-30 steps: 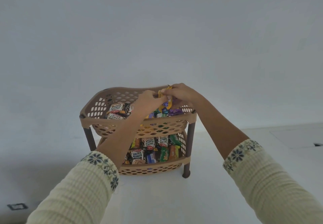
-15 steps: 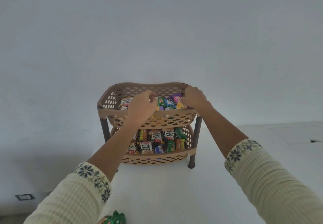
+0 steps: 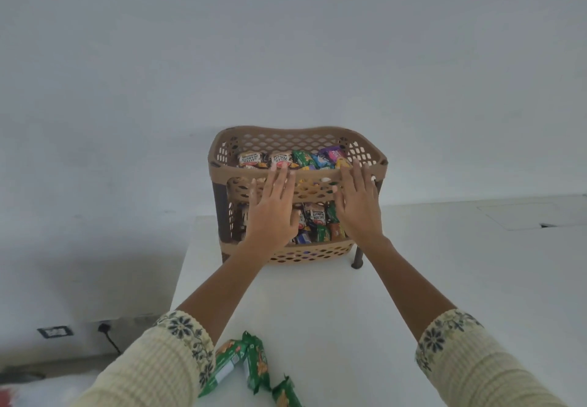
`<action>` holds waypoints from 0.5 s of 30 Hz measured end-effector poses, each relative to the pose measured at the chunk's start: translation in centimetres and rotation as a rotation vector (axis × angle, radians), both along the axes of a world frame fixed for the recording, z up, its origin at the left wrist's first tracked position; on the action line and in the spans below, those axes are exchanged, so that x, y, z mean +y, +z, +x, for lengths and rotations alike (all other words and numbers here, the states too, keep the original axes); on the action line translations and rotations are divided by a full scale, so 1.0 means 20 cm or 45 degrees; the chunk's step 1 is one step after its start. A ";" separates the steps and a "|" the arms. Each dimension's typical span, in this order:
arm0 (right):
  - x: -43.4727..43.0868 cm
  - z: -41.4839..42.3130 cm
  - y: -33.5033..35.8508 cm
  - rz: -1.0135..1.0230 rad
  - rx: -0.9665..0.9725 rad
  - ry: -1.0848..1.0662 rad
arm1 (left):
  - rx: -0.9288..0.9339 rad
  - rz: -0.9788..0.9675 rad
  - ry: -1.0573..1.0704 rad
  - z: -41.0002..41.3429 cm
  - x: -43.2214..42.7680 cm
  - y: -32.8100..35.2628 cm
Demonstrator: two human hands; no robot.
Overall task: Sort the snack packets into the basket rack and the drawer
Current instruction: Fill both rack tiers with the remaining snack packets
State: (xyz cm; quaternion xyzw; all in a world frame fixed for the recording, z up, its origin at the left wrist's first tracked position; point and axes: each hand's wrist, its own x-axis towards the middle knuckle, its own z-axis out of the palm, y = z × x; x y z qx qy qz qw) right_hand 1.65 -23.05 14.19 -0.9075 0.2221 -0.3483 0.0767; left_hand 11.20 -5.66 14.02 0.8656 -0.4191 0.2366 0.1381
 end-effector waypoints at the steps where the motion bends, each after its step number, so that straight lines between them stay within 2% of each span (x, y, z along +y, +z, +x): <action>1: 0.04 -0.02 -0.03 0.013 0.003 0.008 | 0.012 0.008 0.001 -0.02 0.01 -0.02; 9: 0.35 -0.23 -0.32 0.119 0.178 0.032 | 0.240 0.126 -0.016 -0.27 0.25 -0.25; 15: 0.59 -0.44 -0.51 0.195 0.309 0.087 | 0.368 0.232 0.081 -0.50 0.49 -0.40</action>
